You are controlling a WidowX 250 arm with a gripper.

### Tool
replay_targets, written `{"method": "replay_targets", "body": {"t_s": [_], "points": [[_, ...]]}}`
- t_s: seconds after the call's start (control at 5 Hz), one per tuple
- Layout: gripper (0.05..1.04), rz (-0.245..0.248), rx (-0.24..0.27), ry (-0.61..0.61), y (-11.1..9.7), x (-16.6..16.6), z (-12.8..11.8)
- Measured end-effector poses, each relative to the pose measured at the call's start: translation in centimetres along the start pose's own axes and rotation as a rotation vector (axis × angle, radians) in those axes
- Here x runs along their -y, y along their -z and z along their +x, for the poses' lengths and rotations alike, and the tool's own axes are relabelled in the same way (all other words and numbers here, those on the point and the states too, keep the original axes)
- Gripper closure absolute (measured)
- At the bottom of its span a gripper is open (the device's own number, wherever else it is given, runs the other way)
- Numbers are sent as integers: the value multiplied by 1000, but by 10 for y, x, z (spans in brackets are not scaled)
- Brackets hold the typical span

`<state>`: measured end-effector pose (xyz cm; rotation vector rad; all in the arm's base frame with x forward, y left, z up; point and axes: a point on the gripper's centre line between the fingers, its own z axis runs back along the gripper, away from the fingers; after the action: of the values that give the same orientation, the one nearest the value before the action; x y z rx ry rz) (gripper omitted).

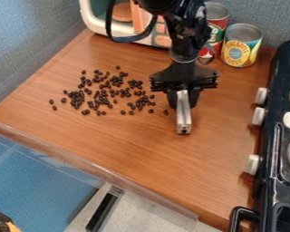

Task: Sweep into pile

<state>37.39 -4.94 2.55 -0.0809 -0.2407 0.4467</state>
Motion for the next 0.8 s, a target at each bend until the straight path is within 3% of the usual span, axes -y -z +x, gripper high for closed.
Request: {"method": "replay_targets", "body": {"t_s": [0.2,0.4,0.8], "points": [[704,-58,-5,41,-16,16,-10],[704,-52,-30,108,-15,22,-25],[704,26,-46,252,-1,13,-36]]}}
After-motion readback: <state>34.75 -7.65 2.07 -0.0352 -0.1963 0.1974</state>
